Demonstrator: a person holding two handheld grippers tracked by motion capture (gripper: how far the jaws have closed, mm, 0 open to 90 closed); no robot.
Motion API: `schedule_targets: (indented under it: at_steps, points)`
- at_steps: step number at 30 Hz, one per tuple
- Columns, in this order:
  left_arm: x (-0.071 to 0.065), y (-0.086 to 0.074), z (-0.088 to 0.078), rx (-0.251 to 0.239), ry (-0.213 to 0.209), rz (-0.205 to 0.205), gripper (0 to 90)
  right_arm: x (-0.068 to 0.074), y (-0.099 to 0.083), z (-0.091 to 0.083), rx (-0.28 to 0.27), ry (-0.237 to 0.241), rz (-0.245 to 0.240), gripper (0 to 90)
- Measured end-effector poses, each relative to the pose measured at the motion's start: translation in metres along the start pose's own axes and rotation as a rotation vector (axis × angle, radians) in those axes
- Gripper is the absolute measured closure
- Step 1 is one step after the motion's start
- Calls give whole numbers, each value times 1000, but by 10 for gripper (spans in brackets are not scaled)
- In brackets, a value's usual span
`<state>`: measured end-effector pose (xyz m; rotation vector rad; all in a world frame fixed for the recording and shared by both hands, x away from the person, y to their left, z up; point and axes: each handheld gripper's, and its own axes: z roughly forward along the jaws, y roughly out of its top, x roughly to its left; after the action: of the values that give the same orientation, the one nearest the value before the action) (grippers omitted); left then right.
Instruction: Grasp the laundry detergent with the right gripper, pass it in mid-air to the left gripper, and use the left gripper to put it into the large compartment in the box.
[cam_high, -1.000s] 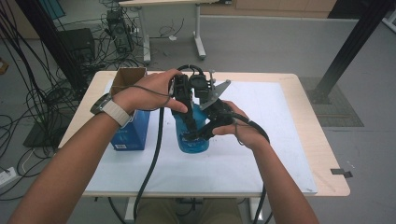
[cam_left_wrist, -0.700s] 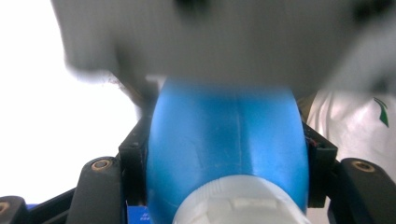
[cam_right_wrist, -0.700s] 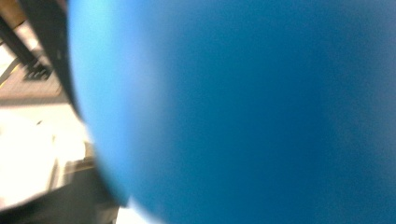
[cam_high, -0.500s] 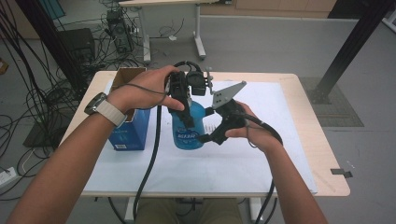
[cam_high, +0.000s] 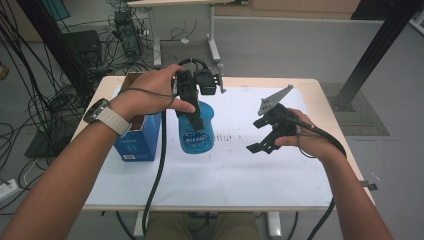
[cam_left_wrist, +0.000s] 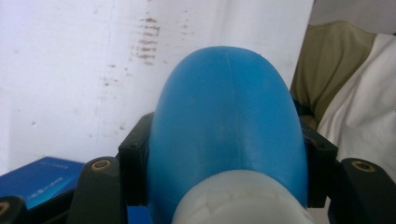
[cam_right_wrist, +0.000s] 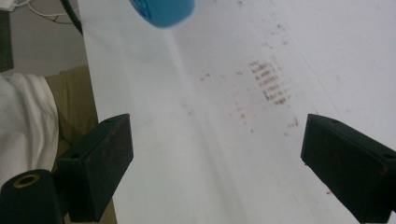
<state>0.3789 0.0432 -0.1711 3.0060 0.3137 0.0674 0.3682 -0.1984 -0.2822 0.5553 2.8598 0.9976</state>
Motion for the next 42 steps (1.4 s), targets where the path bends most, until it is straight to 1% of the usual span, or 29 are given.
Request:
schedule_targets:
  at_steps: [2,4,6,7,8,11,12,15,17,18,21,25,30,32,34,35,36,37,41,42]
  points:
    - [0,0,-3,10,11,-12,376,-4,-3,-6,28,-19,26,84]
    - [1,0,-5,14,15,-34,376,-6,-6,-12,50,-37,44,86]
    - [2,0,-7,4,26,-69,375,-8,-7,-16,58,-45,53,89]
    - [2,0,-8,3,32,-87,375,-9,-8,-18,74,-54,55,89]
    - [2,0,-9,6,38,-100,375,-10,-9,-20,89,-59,54,89]
    - [3,0,-11,13,55,-137,375,-13,-11,-24,114,-79,75,89]
    - [4,1,-13,19,59,-154,375,-14,-11,-26,123,-89,78,88]
    - [7,1,-16,20,72,-207,375,-17,-13,-30,151,-99,96,82]
    - [8,2,-19,19,83,-239,375,-18,-15,-33,158,-116,108,80]
    - [9,2,-21,24,89,-247,375,-19,-16,-34,159,-120,112,80]
    - [12,3,-27,29,105,-305,375,-20,-18,-38,166,-129,133,79]
    - [15,4,-36,31,120,-357,375,-21,-22,-40,203,-145,153,80]
    - [17,5,-47,33,133,-415,375,-21,-23,-40,231,-150,153,86]
    - [18,6,-53,28,138,-442,375,-21,-23,-40,248,-153,139,88]
    - [18,7,-58,29,144,-461,375,-21,-24,-40,259,-162,122,89]
    - [18,7,-60,28,149,-468,375,-21,-24,-40,276,-167,115,91]
    - [18,7,-63,31,152,-475,375,-22,-24,-40,279,-167,115,91]
    - [18,7,-66,27,158,-493,375,-22,-24,-40,280,-169,116,91]
    - [20,4,-76,22,168,-540,375,-21,-24,-42,278,-166,126,91]
    - [21,3,-78,20,171,-557,375,-21,-24,-43,279,-167,126,91]
